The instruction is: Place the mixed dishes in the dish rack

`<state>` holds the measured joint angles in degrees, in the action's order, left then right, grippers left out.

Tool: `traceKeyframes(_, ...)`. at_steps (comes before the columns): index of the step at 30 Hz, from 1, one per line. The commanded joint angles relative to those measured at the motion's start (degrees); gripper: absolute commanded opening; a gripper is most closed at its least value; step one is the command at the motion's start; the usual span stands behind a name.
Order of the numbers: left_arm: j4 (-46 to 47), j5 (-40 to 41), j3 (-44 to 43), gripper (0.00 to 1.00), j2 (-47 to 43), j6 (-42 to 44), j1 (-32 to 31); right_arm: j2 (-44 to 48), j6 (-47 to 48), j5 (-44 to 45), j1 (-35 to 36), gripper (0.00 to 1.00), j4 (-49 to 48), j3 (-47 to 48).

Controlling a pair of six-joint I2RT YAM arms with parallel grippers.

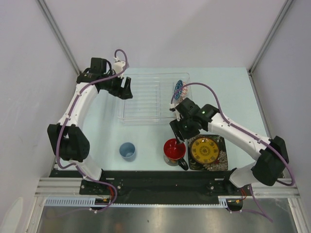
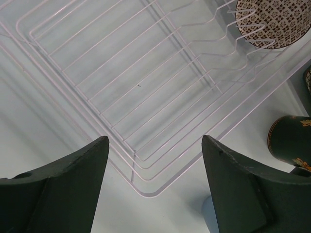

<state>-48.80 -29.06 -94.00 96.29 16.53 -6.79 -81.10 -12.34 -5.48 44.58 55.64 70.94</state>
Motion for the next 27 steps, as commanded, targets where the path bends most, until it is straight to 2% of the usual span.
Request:
traceKeyframes(1, 2.3, 0.41, 1.01, 0.82, -3.65, 0.25, 0.28, -2.82, 3.11, 4.68, 0.07, 0.61, -4.21, -0.09)
traceKeyframes(6, 2.83, -0.21, 0.92, 0.82, -4.09, -0.45, 0.72, -5.99, 4.51, 4.68, 0.07, 0.59, -7.38, -1.15)
traceKeyframes(12, 1.95, -0.91, -2.24, 0.82, -3.83, -1.77, 1.51, -9.78, 5.13, 3.54, 0.51, 0.52, -11.77, -2.38)
traceKeyframes(15, 2.12, -0.65, -3.3, 0.82, -3.65, -2.21, 2.04, -11.09, 5.57, 3.72, 1.12, 0.43, -12.3, -2.99)
traceKeyframes(16, 2.21, -0.65, -3.47, 0.82, -3.48, -2.38, 2.3, -11.36, 5.66, 3.8, 1.3, 0.36, -12.31, -3.17)
traceKeyframes(20, 2.3, -0.65, -4.35, 0.82, -3.3, -2.91, 2.57, -11.45, 5.22, 4.07, 1.92, 0.22, -12.22, -3.7)
traceKeyframes(21, 2.21, -0.65, -4.61, 0.82, -3.3, -2.91, 2.65, -11.19, 5.22, 4.07, 1.92, 0.13, -12.22, -3.87)
traceKeyframes(23, 2.3, -0.74, -5.84, 0.82, -2.95, -3.7, 2.74, -10.75, 4.87, 4.33, 1.92, 0.02, -12.13, -4.05)
traceKeyframes(27, 1.16, -2.32, -10.06, 0.82, -1.72, -5.11, 3.27, -10.05, 4.61, 4.42, 1.83, 0.0, -11.69, -4.32)
